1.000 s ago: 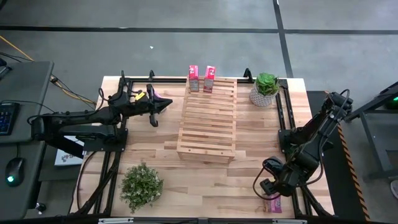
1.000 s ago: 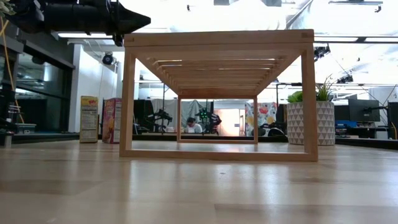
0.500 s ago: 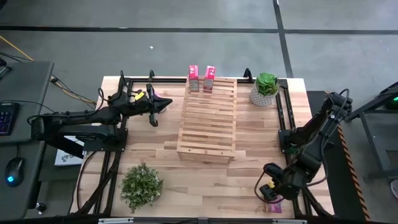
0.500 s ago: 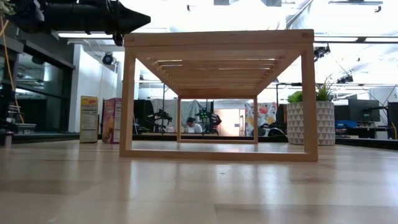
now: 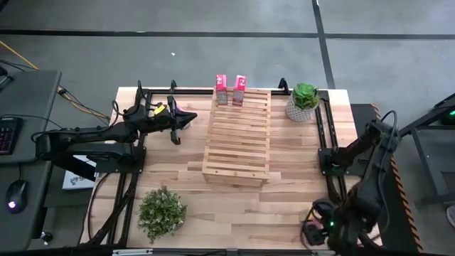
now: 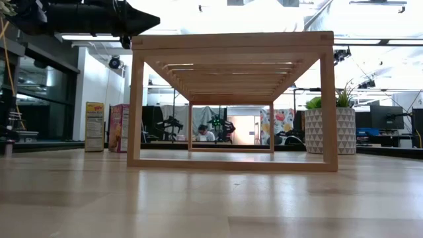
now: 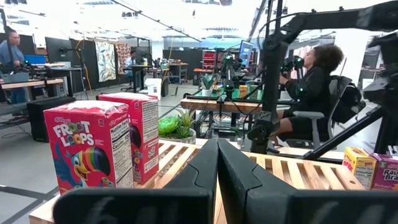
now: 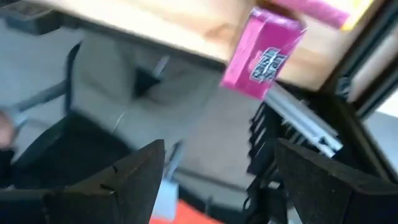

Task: Stack cereal on shelf
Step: Put the bottom yellow cereal box on the shelf

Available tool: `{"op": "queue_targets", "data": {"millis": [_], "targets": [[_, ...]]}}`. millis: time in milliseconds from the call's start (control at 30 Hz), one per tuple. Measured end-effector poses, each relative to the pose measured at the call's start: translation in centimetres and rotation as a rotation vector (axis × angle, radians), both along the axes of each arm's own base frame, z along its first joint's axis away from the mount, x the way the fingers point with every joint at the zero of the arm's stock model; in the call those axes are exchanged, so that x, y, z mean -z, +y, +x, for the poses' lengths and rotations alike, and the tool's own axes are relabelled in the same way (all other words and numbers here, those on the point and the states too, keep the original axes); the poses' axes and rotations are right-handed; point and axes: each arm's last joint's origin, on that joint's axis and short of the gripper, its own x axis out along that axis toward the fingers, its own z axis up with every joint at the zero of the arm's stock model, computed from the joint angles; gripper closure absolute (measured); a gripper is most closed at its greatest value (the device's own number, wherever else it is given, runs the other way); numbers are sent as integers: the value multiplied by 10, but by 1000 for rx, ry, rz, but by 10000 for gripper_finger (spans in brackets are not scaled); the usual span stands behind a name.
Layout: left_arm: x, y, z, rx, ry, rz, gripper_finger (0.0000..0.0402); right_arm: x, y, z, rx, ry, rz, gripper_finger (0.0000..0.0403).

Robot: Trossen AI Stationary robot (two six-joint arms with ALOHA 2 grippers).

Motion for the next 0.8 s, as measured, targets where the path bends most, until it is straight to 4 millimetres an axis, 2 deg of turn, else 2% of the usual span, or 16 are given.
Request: {"op": "queue_targets", "data": {"millis": [167,300,500,633,733,800], "targets": [[0,0,0,3,-5,-21,398,2,17,10,0,116,-165,107],[0,-1,0,39,-10,-63,398,14,29,16,2,217,-289,107],[1,-4,1,152,-3,-106,398,40,45,29,18,265,-360,107],[1,-4,1,166,-3,-115,398,48,47,36,28,277,-385,107],[0,-4,1,165,-12,-111,398,48,41,38,31,282,-418,107],[-1,-4,0,165,-21,-105,398,45,35,41,2,222,-445,107]]}}
